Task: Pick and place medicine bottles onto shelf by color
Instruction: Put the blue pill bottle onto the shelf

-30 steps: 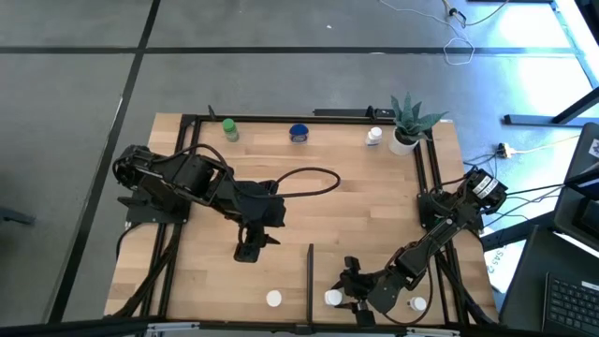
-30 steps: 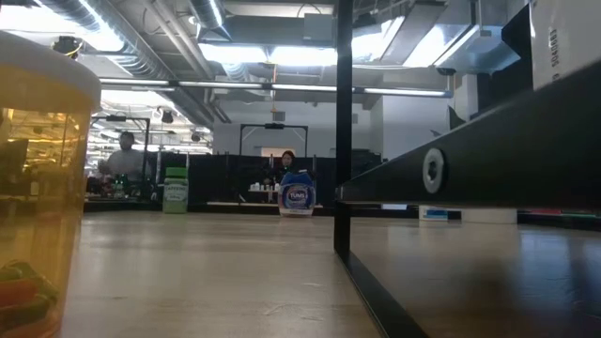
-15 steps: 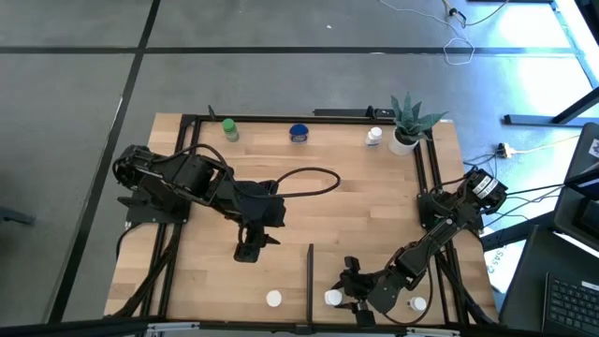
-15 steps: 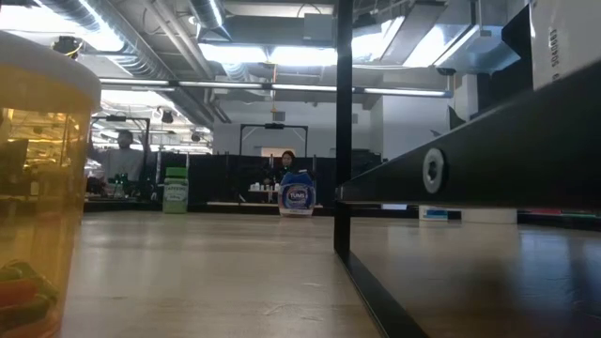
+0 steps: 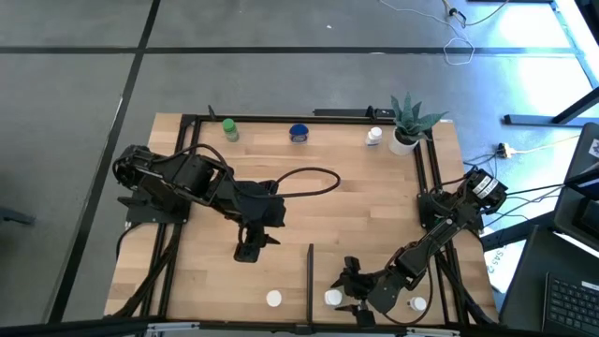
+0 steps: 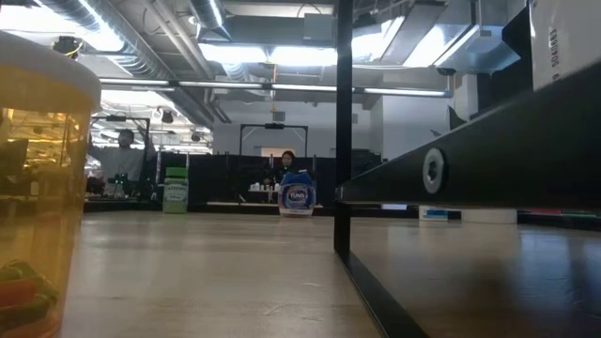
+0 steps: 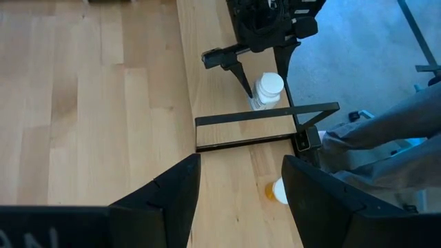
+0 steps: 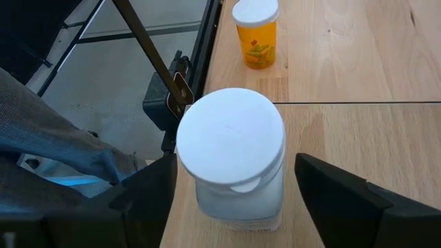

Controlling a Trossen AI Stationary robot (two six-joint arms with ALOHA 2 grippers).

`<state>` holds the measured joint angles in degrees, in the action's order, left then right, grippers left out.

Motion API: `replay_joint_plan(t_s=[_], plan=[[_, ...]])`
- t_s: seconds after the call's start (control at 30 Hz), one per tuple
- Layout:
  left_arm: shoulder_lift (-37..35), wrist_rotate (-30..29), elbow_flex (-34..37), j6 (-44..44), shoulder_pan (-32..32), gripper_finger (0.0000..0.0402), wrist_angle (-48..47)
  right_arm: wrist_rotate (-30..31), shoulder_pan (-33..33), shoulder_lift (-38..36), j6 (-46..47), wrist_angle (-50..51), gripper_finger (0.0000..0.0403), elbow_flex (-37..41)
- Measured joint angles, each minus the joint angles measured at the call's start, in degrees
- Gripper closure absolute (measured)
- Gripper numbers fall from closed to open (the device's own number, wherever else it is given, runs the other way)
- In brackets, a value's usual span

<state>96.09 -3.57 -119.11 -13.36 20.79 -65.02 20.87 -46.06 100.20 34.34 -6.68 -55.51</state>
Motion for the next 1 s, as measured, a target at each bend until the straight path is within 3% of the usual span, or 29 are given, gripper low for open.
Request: replay_joint_plan(t_s=[0.27, 1.0], plan=[[0.0, 0.0, 0.0, -0.01, -0.01, 0.0204, 0.01, 3.46, -0.3, -1.06, -0.33, -1.17, 0.0107, 0.0], [-0.02, -0.2, 0.0, 0.01, -0.01, 0.0204, 1.85, 3.58, -0.64, -15.42, -1.93, 13.89, 0.0107, 0.0]])
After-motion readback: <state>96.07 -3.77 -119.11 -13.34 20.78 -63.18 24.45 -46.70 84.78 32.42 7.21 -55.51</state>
